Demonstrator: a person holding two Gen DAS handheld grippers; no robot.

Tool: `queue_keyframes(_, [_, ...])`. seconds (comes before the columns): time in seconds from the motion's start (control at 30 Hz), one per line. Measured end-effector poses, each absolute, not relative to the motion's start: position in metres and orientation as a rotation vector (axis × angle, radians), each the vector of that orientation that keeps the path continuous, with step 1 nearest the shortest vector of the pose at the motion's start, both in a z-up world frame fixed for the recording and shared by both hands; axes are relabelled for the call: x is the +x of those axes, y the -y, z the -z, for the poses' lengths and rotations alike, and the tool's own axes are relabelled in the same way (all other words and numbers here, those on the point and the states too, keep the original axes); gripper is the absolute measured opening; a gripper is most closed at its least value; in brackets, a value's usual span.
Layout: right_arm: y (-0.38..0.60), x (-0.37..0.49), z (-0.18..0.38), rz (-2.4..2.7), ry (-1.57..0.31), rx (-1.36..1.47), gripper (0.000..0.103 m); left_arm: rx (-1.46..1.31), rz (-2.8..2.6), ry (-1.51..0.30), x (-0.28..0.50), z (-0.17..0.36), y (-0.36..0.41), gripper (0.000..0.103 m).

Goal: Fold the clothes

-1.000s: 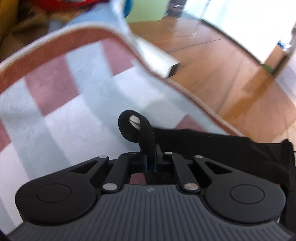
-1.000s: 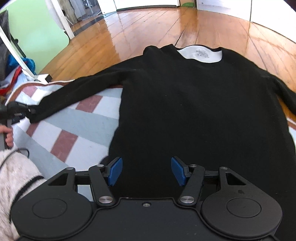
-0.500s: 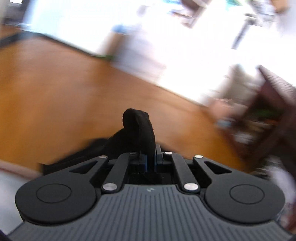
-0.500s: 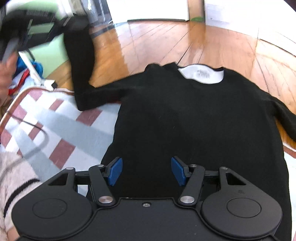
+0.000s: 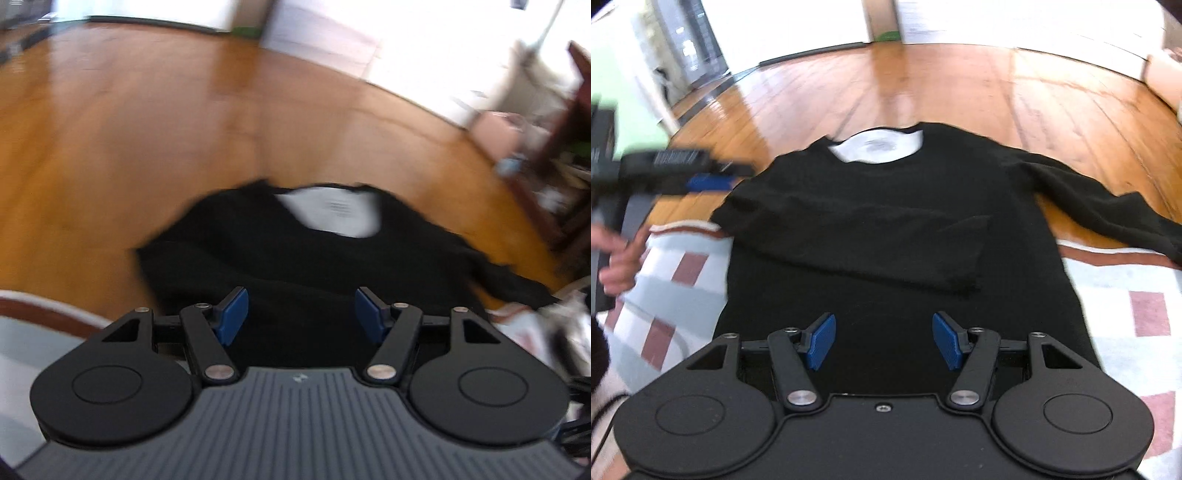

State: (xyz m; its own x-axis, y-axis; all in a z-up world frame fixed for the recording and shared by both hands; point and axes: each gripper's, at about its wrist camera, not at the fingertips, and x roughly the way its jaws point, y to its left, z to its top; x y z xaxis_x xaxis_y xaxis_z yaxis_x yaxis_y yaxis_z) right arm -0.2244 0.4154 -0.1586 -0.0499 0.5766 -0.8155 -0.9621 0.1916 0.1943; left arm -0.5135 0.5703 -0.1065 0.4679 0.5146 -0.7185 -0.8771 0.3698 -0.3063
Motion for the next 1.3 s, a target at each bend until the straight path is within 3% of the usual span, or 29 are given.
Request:
queue_keyframes(0.2, [-0.465,-0.204,0.118,-1.268,-1.210,-0.666,0.064,-0.886,-0.997,-0.545,-0.551,0.119,-0.581,0.064])
queue_keyframes(0.37, [-0.499,-0.203,0.100,-1.206,-1.256,-0.886,0.064,-1.052,-1.020,-0.235,-0.594,0.115,-0.589,0.061])
queue_keyframes(0.43, [-0.511,-0.200,0.110,-1.188,-1.260,-0.945,0.064,-1.075,-1.012,-0.242,-0.598,0.119,-0.597,0.061])
queue_keyframes(0.67, [-0.537,-0.159,0.174,-1.169,-1.283,-0.855,0.063,-1.109,-0.986,-0.333,-0.583,0.142,-0.611,0.061])
queue_keyframes(0.8, [-0.536,-0.118,0.196,-1.126,-1.414,-0.607,0.063,-1.114,-0.961,-0.374,-0.576,0.154,-0.615,0.061])
queue_keyframes(1.0, [-0.533,-0.087,0.234,-1.078,-1.442,-0.430,0.063,-1.143,-0.948,-0.354,-0.574,0.168,-0.624,0.061])
queue_keyframes(1.07, [-0.528,-0.093,0.236,-1.129,-1.339,-0.422,0.052,-1.094,-0.988,-0.386,-0.568,0.168,-0.623,0.061])
queue_keyframes(1.1, [-0.527,-0.100,0.231,-1.153,-1.259,-0.441,0.008,-1.063,-1.014,-0.407,-0.564,0.168,-0.623,0.059])
queue_keyframes(1.17, [-0.527,-0.119,0.212,-1.184,-1.081,-0.500,0.005,-0.998,-1.066,-0.448,-0.556,0.167,-0.621,0.052])
queue_keyframes(1.3, [-0.533,-0.153,0.152,-1.308,-0.627,-0.584,0.004,-0.892,-1.079,-0.422,-0.550,0.154,-0.615,0.051])
